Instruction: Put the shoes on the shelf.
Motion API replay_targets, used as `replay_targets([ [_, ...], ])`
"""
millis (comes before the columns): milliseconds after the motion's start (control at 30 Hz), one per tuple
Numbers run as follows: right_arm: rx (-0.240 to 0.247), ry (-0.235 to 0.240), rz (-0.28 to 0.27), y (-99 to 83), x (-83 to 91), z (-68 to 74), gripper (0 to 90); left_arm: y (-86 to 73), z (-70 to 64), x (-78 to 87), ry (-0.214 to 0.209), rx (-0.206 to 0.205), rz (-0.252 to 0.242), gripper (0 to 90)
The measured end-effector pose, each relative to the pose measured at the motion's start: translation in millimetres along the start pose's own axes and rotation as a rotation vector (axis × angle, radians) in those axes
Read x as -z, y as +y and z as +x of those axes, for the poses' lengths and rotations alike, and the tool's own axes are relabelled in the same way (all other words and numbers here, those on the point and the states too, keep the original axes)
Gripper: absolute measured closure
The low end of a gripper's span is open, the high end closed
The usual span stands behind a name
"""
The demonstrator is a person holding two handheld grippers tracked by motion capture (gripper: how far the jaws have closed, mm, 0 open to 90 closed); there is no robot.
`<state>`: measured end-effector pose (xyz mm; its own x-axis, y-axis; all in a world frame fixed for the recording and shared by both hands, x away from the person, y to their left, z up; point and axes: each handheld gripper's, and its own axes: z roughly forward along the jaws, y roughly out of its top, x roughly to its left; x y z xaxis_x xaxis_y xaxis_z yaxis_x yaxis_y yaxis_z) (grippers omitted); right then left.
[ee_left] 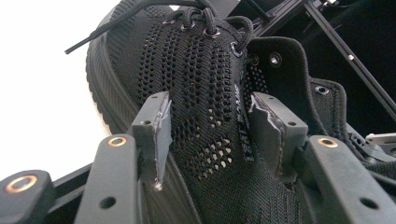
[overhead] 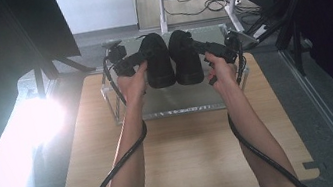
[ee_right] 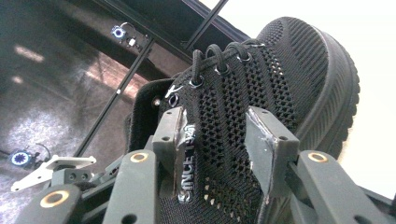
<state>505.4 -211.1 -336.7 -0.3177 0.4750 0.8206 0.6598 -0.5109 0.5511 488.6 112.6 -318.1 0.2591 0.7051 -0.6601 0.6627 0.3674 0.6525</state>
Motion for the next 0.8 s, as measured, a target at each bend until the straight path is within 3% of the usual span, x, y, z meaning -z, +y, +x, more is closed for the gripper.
replay_targets([
  [100, 0.009, -0.007, -0.004, -1.5, -0.8, 1.7, 57.7, -0.2, 1.2, 1.5, -0.006, -0.013, 0.001, 48.4],
  [267, -0.012, 0.026, -0.006, 0.6, 5.9, -0.6, 48.2, -1.0, 3.0, 6.3, -0.03, -0.035, -0.016, 41.3],
  [400, 0.029, 0.008, -0.001, 4.2, 18.0, -3.2, 43.8, -1.9, 0.8, 14.7, -0.055, -0.073, -0.042, 38.4],
  [633, 0.098, 0.005, 0.008, 6.1, 40.1, -10.5, 39.4, -8.8, -3.2, 30.3, -0.046, -0.185, -0.025, 27.7],
  [800, 0.176, 0.012, 0.036, 0.7, 53.2, -11.6, 34.8, -19.8, 3.0, 39.5, -0.054, -0.209, -0.031, 19.2],
])
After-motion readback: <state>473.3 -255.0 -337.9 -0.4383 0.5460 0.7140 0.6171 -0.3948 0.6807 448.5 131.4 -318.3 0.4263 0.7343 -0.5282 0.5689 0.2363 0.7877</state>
